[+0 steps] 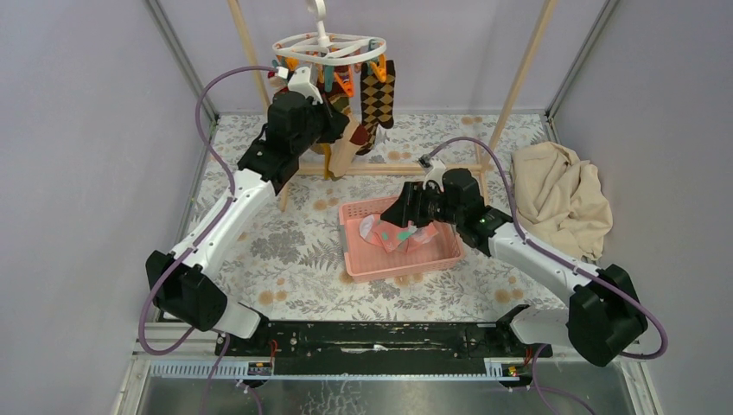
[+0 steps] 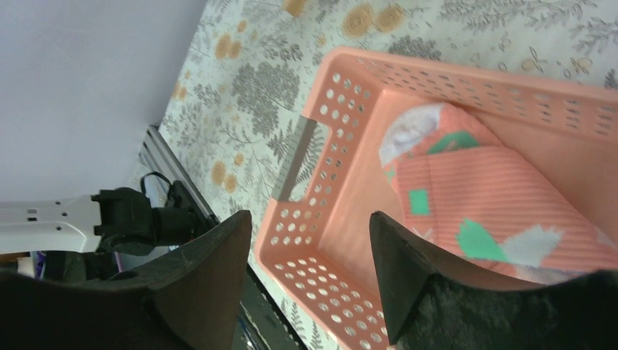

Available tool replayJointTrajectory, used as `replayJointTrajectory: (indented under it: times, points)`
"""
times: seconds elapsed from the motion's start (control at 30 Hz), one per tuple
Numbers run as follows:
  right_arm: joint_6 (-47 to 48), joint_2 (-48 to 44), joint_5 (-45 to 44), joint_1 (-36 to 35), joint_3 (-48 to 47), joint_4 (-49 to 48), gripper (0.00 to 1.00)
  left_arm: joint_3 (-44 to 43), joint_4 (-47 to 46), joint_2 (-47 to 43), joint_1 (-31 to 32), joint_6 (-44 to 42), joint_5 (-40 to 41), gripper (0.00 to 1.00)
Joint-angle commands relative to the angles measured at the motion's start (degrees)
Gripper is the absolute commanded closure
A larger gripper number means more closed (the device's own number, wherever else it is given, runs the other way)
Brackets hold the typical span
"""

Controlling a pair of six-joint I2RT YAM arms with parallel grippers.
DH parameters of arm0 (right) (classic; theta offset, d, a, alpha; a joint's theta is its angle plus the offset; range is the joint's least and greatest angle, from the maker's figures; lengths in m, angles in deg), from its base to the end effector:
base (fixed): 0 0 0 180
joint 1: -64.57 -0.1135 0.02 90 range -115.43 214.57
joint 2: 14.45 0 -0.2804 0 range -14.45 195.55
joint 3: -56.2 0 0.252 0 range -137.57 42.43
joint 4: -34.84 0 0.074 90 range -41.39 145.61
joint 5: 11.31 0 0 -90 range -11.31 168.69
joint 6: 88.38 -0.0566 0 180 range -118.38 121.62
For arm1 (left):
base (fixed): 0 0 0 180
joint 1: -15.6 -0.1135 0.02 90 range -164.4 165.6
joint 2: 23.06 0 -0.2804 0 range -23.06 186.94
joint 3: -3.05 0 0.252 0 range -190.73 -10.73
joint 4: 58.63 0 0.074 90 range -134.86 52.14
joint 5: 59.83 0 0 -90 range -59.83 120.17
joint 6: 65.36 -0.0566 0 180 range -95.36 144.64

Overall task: Remove the socks clipped to the hanger
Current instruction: Remove the sock from the hanger.

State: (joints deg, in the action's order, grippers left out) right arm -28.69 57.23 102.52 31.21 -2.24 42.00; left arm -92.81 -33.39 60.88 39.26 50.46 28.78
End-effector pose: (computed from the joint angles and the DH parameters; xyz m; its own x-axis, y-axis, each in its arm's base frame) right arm 0.2339 0.1813 0.2781 -0.6648 0.1150 -0.7381 -0.5604 0.5766 0.5946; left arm 0.3329 -0.1473 0.4143 -0.3741 -0.3115 -0.8735 0.2887 0.8560 -0.4289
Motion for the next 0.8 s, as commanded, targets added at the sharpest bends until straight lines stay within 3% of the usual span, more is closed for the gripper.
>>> replayJointTrajectory:
  times: [0.0,0.27,0.57,0.77]
  points:
    - [-2.24,2.09,2.88,0.11,-3.55,-9.15,0.33,-3.09,1.02,0.08,-0.09,4.45,-8.4,0.91]
    - [-0.69,5.05,2.91,0.11,-2.21,-24.09,0.32,-3.99,-2.01,2.52,-1.02,11.74,-21.61,0.89]
    - [5.19,6.89,-2.91,0.2,-5.56,-25.79,0.29,0.06,-10.66,1.2,-3.26,20.59,-31.94,0.88]
    - [6.77,8.71,0.04,0.12,-6.94,-28.85,0.25,1.99,-16.43,0.8,-5.19,25.75,-36.89,0.88]
